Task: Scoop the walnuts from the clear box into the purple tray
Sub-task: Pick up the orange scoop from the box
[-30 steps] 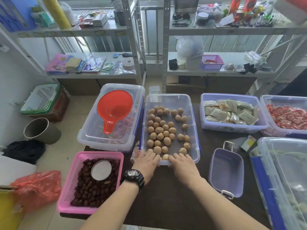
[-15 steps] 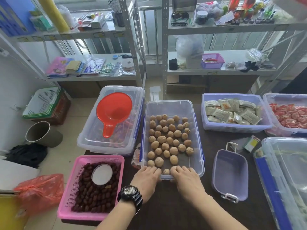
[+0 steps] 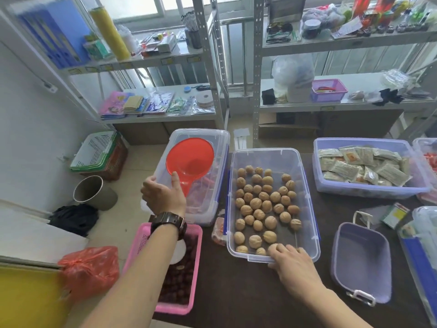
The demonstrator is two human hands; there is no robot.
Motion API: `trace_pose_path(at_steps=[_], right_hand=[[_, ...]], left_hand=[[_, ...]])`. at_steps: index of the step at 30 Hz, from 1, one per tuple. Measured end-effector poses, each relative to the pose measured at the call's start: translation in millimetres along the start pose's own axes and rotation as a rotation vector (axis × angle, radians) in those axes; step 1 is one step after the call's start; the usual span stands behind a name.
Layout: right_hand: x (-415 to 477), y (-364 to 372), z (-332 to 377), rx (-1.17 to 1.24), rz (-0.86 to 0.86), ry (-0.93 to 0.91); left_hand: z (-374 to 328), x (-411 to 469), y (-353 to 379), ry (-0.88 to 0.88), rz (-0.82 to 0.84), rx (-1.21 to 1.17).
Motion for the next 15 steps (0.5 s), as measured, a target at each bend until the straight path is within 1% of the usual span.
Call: trace_pose_path(at_steps=[2, 3, 4, 6, 9, 15], right_hand=[[0.5, 1.5, -0.8, -0.002, 0.011, 0.004], [1.0, 2.2, -1.4, -0.006, 0.016, 0.005], [1.6, 2.3, -1.8, -0.011, 0.023, 0.007], [2.3, 1.0, 0.1, -0.016, 0.027, -0.001], [1.7, -0.9, 2.0, -0.001, 0.015, -0.012], [1.0, -4.1, 3.0, 0.025, 0.009, -0.016]], left_hand=[[15.3, 16.8, 20.5, -0.232, 0.204, -0.054], [20.7, 21.1, 30.6, -0.320, 0.310, -0.058], [23.9, 23.0, 39.0, -0.359, 0.407, -0.048], [29.6, 26.8, 54.5, -0.355, 0.535, -0.069], [34.3, 22.0, 72.7, -0.356, 0.649, -0.154], [18.1, -0.6, 75.5, -0.232, 0.696, -0.205]])
Point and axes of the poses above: each hand's wrist, its own x-axis towards the middle knuckle, its own y-axis out of the palm, z = x × y, the point moved 7 cm from there along x, towards the middle knuckle, and after that the axes turned 1 degree about -y, right-handed, at the moved point
